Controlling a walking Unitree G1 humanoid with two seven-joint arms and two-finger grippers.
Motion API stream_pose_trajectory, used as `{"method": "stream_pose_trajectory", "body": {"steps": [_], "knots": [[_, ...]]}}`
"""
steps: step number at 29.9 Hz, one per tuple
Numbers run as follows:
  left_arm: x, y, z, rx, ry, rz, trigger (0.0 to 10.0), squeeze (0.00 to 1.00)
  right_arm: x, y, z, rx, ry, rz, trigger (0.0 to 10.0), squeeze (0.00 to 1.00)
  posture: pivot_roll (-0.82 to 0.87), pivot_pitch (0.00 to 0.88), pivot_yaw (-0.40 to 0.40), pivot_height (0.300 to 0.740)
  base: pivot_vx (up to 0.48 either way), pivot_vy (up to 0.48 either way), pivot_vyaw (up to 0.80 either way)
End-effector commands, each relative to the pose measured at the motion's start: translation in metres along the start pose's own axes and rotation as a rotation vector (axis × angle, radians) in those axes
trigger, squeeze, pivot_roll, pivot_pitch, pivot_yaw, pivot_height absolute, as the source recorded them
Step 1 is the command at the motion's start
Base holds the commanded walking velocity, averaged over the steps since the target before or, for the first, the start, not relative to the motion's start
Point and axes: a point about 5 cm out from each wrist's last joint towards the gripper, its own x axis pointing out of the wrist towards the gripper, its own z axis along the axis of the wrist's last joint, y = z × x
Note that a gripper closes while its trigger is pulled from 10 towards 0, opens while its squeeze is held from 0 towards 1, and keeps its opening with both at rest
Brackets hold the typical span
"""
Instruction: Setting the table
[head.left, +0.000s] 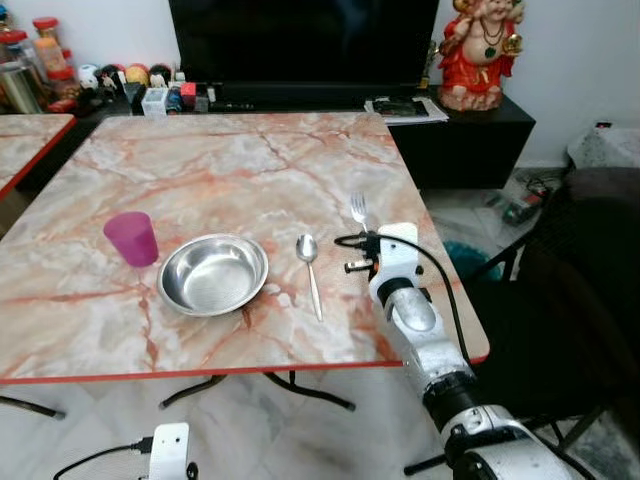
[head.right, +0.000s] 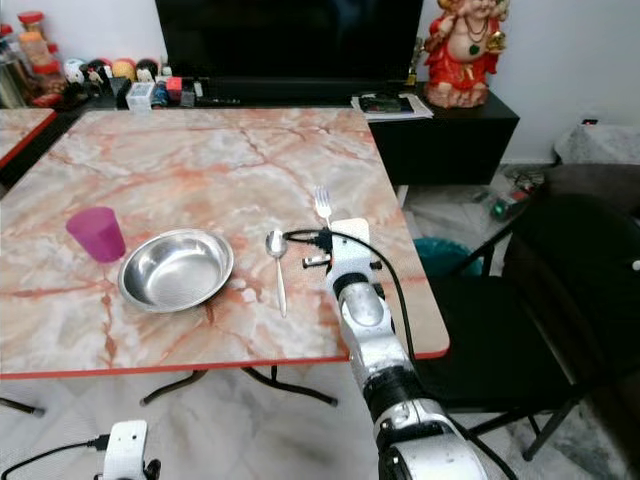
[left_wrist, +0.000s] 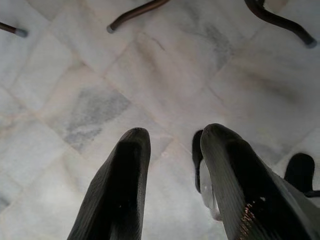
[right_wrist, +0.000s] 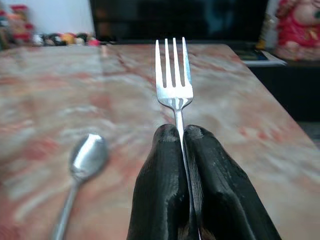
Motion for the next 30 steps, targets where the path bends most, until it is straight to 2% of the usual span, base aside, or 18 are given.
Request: {"method": "stream_pose_trajectory", "body": {"steps": [1, 10, 20, 30], "knots": [[-0.001, 0.003, -0.005, 0.002, 0.017, 0.009, 10.0, 0.0, 0.003, 0.002, 0.003, 0.0, -0.002, -0.001, 10.0, 0.0, 0.0, 0.0, -0.018, 0.74, 0.0, 0.0, 0.0], [-0.002, 0.01, -0.009, 0.004, 0.022, 0.024, 10.0, 0.0, 0.008, 0.003, 0.002, -0.001, 0.039, -0.024, 10.0, 0.0, 0.01, 0.0, -0.013, 0.74, 0.0, 0.0, 0.0], [-0.006, 0.02, -0.022, 0.02, 0.044, 0.042, 10.0, 0.0, 0.015, 0.014, 0.004, 0.011, 0.09, 0.007, 10.0, 0.0, 0.04, 0.0, 0.0, 0.74, 0.0, 0.0, 0.0], [-0.015, 0.033, -0.044, 0.036, 0.068, 0.067, 10.0, 0.0, 0.019, 0.04, 0.008, 0.006, 0.141, 0.077, 10.0, 0.0, 0.09, 0.02, -0.016, 0.74, 0.0, 0.0, 0.0]]}}
